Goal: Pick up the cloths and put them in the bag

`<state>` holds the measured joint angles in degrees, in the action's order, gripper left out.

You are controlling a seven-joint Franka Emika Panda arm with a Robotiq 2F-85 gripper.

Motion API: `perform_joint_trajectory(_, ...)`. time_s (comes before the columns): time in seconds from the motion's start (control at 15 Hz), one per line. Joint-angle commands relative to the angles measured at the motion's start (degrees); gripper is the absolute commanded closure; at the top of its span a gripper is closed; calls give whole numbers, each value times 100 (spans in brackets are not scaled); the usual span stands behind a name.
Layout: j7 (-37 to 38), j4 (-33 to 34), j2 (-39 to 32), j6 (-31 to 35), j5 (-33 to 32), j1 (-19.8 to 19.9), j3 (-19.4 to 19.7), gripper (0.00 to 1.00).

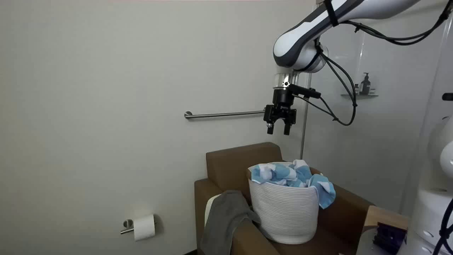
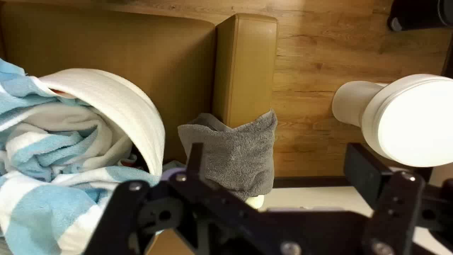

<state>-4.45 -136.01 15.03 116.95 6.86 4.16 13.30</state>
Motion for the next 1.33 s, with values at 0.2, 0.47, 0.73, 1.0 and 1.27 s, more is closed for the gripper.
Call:
perform_joint_trajectory(0.2,-33,9,-11,-14,38,141,-133,0)
perform_joint_trajectory(0.47,-33,9,-11,-14,38,141,-133,0)
perform_joint_trajectory(0.73,-33,9,-11,-14,38,141,-133,0)
perform_joint_trajectory(1.0,-33,9,-11,-14,38,141,-133,0)
perform_joint_trajectory(1.27,-21,140,-288,630,116,26,-283,0)
